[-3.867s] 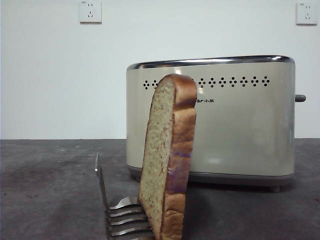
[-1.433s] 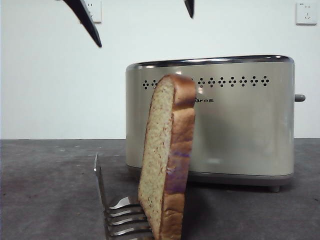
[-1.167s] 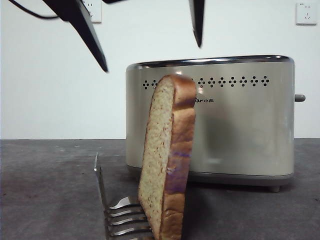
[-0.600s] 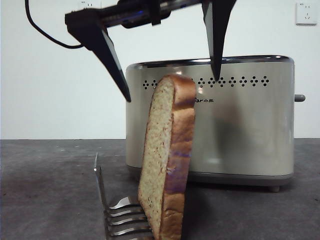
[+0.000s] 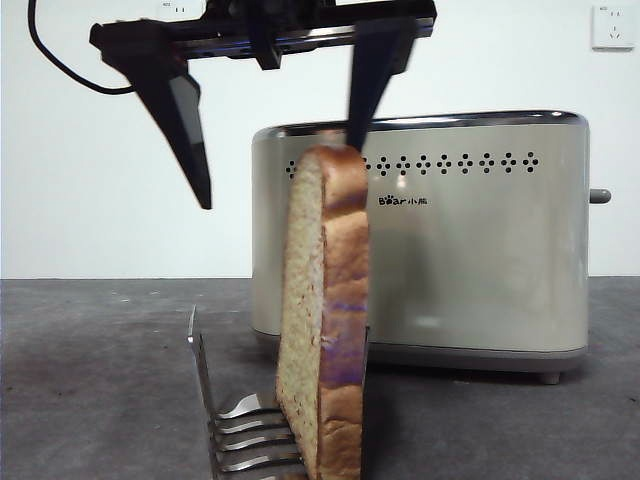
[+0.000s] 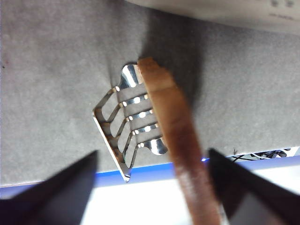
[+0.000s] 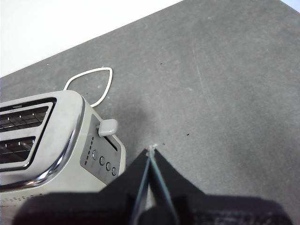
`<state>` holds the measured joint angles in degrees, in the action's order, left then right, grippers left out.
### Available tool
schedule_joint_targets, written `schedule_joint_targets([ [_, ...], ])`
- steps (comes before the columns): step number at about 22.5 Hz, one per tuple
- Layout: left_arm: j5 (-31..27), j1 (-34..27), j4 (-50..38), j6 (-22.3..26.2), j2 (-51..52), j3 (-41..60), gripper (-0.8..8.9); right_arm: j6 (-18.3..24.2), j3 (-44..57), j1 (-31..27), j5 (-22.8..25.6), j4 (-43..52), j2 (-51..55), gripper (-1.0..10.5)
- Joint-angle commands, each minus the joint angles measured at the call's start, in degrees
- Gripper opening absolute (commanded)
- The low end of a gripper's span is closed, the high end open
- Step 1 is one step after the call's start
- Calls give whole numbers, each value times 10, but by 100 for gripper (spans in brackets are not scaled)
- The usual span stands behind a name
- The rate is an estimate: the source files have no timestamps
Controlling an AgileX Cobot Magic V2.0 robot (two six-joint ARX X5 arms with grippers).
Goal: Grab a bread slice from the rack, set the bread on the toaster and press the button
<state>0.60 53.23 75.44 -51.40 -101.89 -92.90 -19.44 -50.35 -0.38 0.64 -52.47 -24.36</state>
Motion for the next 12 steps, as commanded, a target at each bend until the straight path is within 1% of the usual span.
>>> schedule_joint_targets([
  [1,-2,-1,1,11,-2,2,54,7,-2,0,3,3,2,0],
  [4,-2,-1,1,14,-2,2,54,7,-2,0,3,3,2,0],
  [7,-4,-1,1,37,-2,2,50,7,-2,0,3,3,2,0],
  [9,-5,-1,1,50,-2,2,-15,7,-2,0,3,3,2,0],
  [12,-4,-1,1,65,-2,2,-13,7,-2,0,3,1,2,0],
])
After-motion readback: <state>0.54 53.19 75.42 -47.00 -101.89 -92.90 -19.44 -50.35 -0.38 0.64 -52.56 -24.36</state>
